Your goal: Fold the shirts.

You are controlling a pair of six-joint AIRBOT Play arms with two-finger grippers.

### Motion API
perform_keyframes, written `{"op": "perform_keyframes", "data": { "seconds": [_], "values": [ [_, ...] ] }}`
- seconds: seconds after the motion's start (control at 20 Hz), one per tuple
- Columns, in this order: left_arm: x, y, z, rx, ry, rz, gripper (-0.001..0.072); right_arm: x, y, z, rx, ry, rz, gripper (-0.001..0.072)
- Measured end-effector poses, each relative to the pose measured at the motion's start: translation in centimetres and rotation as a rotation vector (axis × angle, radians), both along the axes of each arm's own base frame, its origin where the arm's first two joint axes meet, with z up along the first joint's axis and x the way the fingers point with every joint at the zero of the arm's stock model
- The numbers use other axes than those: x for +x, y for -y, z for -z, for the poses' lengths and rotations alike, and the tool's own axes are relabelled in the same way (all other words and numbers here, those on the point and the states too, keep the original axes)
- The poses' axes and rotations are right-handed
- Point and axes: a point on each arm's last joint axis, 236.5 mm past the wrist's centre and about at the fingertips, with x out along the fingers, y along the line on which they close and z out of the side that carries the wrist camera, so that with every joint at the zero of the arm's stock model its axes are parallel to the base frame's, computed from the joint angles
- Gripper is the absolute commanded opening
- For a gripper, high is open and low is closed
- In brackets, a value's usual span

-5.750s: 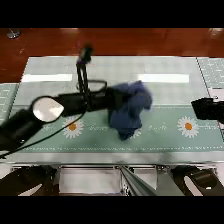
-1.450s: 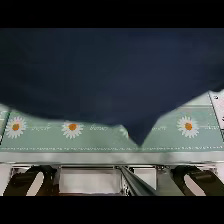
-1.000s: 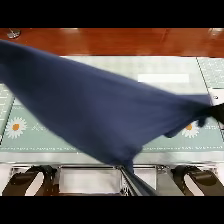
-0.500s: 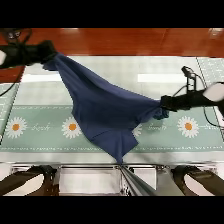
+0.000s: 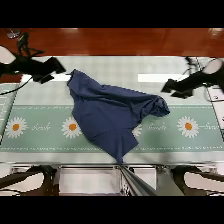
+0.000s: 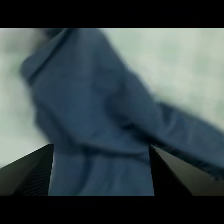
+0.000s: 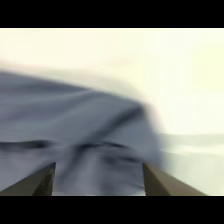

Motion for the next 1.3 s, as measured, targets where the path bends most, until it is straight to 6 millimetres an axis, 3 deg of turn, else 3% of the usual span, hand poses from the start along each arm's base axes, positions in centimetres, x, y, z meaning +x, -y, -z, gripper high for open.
{"op": "perform_keyframes", "data": {
  "seconds": [0.15, 0.25, 0.35, 0.45, 0.55, 0.65, 1.0, 1.15, 1.3],
  "values": [
    [-5.0, -2.8, 2.2, -0.007, -0.144, -0.016, 0.0702, -2.8, 6.8, -1.5, -0.043, -0.010, 0.137, 0.0625],
    [-9.8, -2.4, 4.8, -0.048, -0.254, -0.013, 0.0702, -5.3, 8.8, -1.3, -0.024, 0.004, 0.231, 0.0625],
    [-14.2, -0.3, 7.6, -0.123, -0.336, 0.014, 0.0702, -7.4, 8.5, -0.5, 0.025, 0.039, 0.283, 0.0625],
    [-18.4, 2.6, 10.0, -0.233, -0.406, 0.042, 0.0702, -8.8, 6.9, 0.5, 0.096, 0.072, 0.306, 0.0625],
    [-20.9, 4.8, 11.7, -0.315, -0.443, 0.045, 0.0702, -9.7, 5.1, 1.2, 0.162, 0.095, 0.307, 0.0624],
    [-22.3, 6.7, 12.7, -0.370, -0.456, 0.043, 0.0702, -10.3, 3.9, 1.5, 0.207, 0.107, 0.296, 0.0625],
    [-23.1, 12.7, 14.1, -0.444, -0.428, 0.063, 0.0700, -11.2, 2.2, 1.7, 0.261, 0.110, 0.259, 0.0625],
    [-24.3, 14.5, 15.0, -0.445, -0.472, 0.087, 0.0700, -11.3, 2.0, 1.6, 0.270, 0.110, 0.254, 0.0625],
    [-24.2, 15.6, 15.2, -0.469, -0.476, 0.075, 0.0697, -11.4, 1.8, 1.6, 0.275, 0.107, 0.251, 0.0624]
  ]
}}
